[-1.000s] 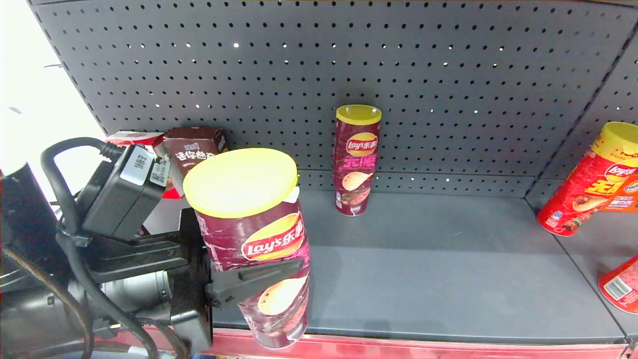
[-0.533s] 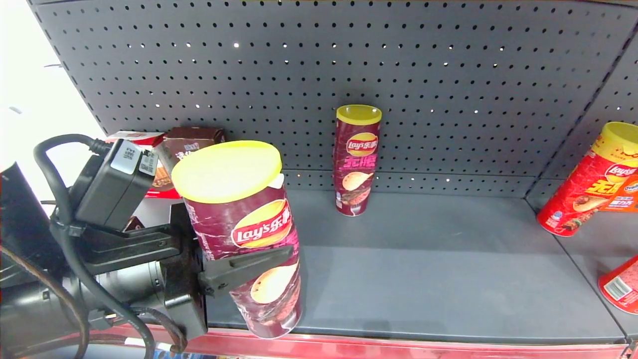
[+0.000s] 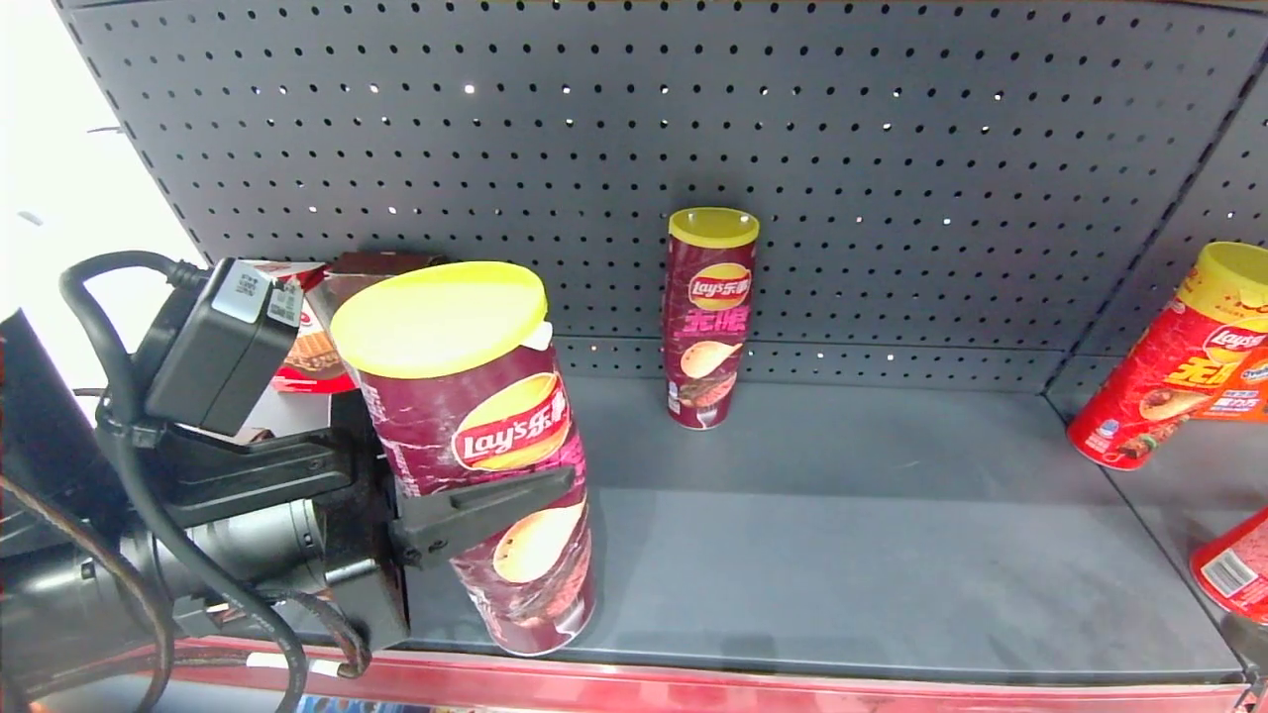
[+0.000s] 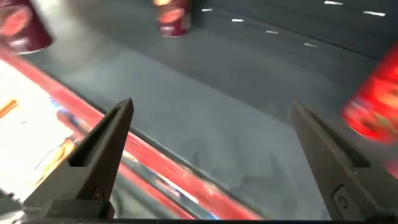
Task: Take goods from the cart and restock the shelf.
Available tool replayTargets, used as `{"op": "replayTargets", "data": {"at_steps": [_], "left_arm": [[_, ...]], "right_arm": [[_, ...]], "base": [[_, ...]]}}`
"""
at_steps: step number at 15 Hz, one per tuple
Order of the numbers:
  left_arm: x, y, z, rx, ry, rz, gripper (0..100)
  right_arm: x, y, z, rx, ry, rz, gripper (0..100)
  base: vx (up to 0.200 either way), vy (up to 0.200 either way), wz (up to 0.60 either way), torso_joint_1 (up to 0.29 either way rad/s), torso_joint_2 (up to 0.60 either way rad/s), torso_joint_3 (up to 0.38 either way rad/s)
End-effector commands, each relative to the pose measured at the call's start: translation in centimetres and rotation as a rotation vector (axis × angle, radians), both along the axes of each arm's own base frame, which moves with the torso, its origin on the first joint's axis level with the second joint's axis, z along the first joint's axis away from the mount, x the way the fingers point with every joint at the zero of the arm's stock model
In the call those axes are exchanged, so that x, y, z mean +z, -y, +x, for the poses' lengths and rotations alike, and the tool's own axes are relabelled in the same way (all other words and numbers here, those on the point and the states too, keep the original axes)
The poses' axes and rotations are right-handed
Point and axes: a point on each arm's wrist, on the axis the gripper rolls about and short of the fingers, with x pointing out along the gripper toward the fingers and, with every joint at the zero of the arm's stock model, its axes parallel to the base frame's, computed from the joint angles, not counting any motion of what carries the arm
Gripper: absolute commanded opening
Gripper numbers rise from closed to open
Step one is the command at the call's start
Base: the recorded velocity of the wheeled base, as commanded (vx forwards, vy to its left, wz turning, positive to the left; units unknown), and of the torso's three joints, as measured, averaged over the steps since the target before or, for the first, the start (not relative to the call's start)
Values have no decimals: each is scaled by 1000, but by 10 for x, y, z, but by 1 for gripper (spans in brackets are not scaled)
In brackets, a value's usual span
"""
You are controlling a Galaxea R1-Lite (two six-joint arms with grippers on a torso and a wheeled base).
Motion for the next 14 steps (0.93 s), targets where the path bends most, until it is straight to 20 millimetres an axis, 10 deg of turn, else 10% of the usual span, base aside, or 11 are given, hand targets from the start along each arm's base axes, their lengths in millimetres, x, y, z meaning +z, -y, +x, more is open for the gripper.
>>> {"op": "replayTargets", "data": {"at_steps": [1, 14], "left_arm": [[-2, -1, 0, 5, -4, 3, 0], [-2, -7, 4, 41, -31, -12, 0]], "right_arm": [[-3, -25, 32, 137, -113, -46, 100], [1, -114, 191, 163, -2, 12, 100]], "base": [[0, 0, 0, 0, 0, 0], [0, 0, 0, 0, 0, 0]]}}
